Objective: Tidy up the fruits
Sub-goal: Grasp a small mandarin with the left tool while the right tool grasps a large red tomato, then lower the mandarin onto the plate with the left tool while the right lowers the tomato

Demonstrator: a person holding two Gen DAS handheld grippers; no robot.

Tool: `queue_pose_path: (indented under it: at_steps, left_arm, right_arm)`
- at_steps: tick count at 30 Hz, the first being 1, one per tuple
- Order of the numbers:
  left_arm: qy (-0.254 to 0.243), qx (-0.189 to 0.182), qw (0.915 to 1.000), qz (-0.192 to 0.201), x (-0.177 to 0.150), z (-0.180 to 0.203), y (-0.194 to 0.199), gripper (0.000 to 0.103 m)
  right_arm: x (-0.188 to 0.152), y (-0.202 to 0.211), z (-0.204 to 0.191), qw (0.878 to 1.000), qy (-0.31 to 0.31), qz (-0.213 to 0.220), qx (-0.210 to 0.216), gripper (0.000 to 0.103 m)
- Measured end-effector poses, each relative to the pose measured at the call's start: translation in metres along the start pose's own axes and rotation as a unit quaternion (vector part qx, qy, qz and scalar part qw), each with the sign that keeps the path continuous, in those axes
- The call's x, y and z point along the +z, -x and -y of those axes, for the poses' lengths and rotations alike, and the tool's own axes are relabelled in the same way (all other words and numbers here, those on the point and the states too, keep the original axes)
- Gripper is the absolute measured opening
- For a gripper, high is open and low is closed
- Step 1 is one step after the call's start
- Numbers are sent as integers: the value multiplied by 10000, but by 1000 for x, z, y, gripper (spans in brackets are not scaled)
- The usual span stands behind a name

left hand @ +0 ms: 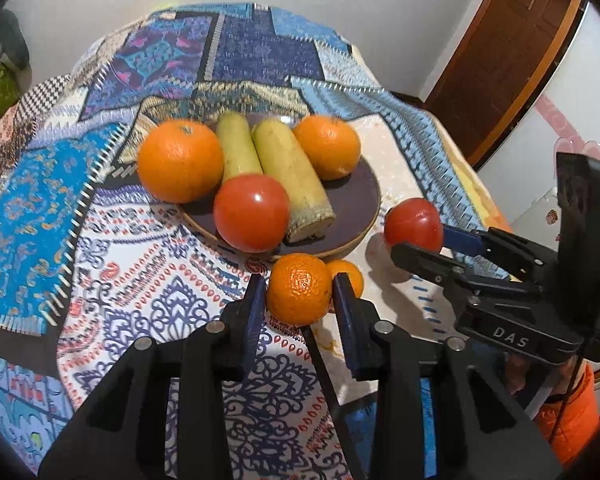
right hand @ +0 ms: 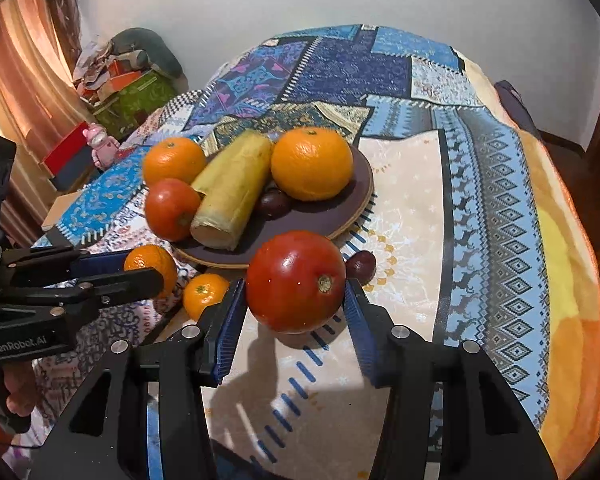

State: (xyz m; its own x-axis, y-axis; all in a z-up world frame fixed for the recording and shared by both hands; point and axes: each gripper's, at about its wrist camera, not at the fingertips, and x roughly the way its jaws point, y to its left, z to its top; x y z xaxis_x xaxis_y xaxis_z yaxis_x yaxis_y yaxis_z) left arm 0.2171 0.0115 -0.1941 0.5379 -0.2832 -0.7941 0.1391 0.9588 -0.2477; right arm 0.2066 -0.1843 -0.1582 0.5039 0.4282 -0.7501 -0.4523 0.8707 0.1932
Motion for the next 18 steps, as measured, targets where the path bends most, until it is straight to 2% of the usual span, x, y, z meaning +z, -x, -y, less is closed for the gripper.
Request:
queue_pose_path:
  at_steps: [9,18]
  left_arm:
    - [-5,72,9987,503,19,-3,38,34]
    - [35,210,9975,676,48,-11,34,34]
  right_arm:
    - [18,10,-8,9995,54,290,61,46]
    - [35,-9,-11,9994,50,322,69,46]
